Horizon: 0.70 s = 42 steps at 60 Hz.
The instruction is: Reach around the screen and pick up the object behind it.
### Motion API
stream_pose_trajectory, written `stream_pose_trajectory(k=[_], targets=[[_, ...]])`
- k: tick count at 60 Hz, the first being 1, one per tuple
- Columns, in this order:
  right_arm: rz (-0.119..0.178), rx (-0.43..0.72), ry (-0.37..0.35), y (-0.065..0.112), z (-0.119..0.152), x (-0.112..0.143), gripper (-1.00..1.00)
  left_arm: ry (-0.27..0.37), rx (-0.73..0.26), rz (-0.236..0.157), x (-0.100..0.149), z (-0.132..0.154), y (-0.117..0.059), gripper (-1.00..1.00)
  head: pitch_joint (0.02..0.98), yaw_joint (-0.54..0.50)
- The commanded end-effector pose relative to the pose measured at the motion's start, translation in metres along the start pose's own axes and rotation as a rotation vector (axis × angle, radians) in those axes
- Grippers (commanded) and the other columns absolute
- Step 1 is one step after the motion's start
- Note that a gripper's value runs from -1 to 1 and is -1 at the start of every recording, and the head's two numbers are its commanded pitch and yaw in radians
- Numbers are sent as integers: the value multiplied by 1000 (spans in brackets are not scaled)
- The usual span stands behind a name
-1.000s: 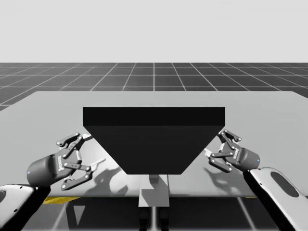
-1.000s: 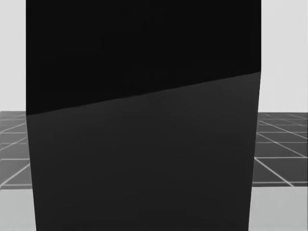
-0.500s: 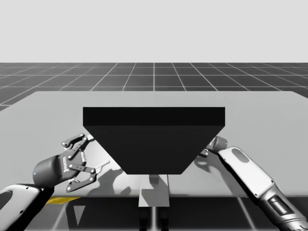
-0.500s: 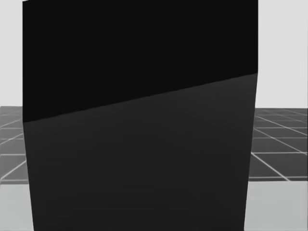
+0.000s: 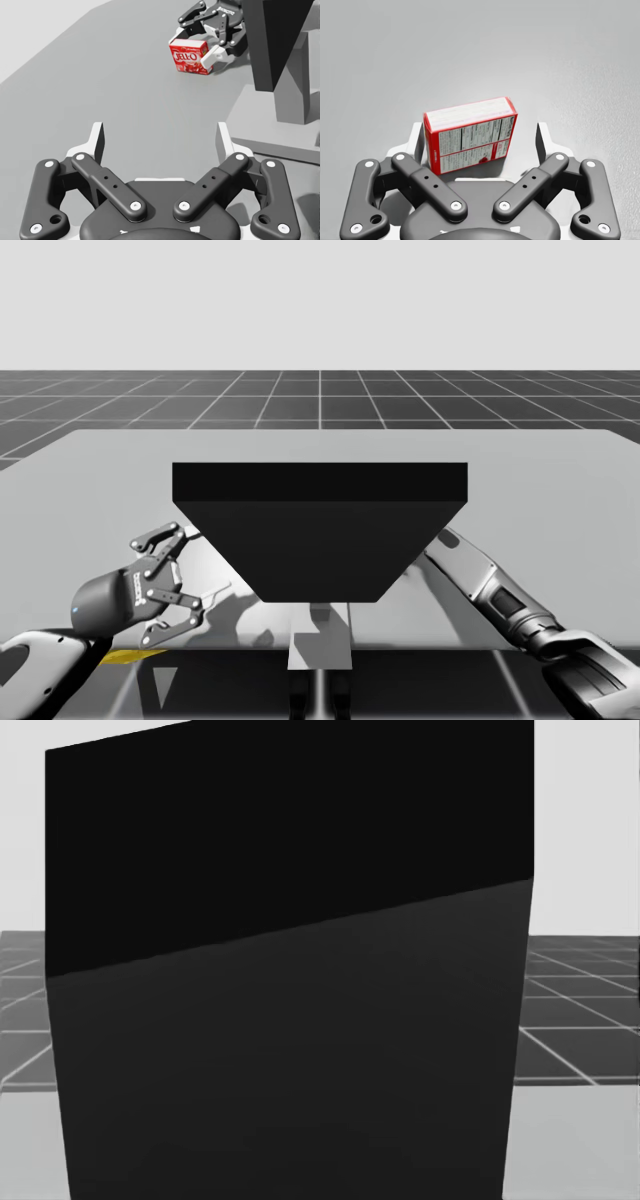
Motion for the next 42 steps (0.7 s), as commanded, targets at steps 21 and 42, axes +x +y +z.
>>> stream_pose_trajectory(k=[21,42], targets=[[71,48,-166,-18,-37,12,-1000,18,7,-34,-4,3,-9,-1000,210,-38],[122,8,-240,-6,-32,22,1000,41,8,-59,-7,1,-11,-1000,199,-39]])
